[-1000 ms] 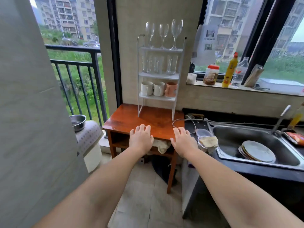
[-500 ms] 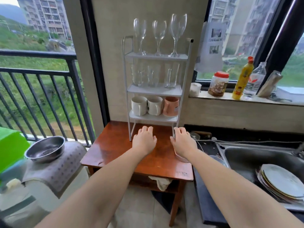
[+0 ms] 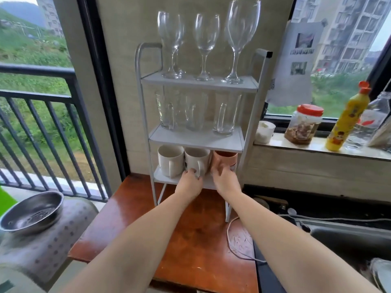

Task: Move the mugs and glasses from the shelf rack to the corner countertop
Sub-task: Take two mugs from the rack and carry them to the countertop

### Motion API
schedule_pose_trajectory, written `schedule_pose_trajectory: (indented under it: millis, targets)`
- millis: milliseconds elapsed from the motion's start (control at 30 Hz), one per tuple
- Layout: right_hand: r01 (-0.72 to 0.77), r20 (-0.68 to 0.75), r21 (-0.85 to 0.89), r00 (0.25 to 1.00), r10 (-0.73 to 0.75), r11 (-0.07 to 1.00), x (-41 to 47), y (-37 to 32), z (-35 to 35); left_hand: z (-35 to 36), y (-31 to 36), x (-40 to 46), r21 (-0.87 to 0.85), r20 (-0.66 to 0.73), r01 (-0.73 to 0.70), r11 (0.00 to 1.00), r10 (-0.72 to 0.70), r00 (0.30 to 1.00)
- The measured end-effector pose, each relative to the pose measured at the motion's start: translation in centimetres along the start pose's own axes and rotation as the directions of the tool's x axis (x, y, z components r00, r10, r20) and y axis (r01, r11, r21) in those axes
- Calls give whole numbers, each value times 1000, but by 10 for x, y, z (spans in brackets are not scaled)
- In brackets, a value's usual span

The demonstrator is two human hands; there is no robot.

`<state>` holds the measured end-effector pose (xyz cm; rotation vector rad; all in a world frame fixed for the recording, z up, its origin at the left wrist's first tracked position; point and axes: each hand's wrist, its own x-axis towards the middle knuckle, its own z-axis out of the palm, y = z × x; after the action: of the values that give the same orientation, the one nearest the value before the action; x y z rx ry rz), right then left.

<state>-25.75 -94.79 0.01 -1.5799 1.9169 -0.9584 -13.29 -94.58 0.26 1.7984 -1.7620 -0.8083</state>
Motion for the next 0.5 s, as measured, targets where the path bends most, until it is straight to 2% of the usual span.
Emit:
schedule_pose_trajectory:
  millis: [133, 267, 367, 500]
  targets:
    - [-193, 52, 353, 981, 187, 915, 22, -8, 10, 5, 5, 21, -317, 83, 111, 942, -89, 993]
    - [-396, 177, 586, 914, 365, 707, 34, -8, 15, 7, 6, 26, -578, 187, 209, 789, -121, 975]
    - [-475, 283, 647, 876, 390, 597, 37, -6, 18, 6, 5, 28, -650, 217, 244, 720, -132, 967]
    - [-510, 303, 690, 848, 435, 514, 35, -5, 20, 4, -2, 27, -621, 174, 226, 751, -150, 973]
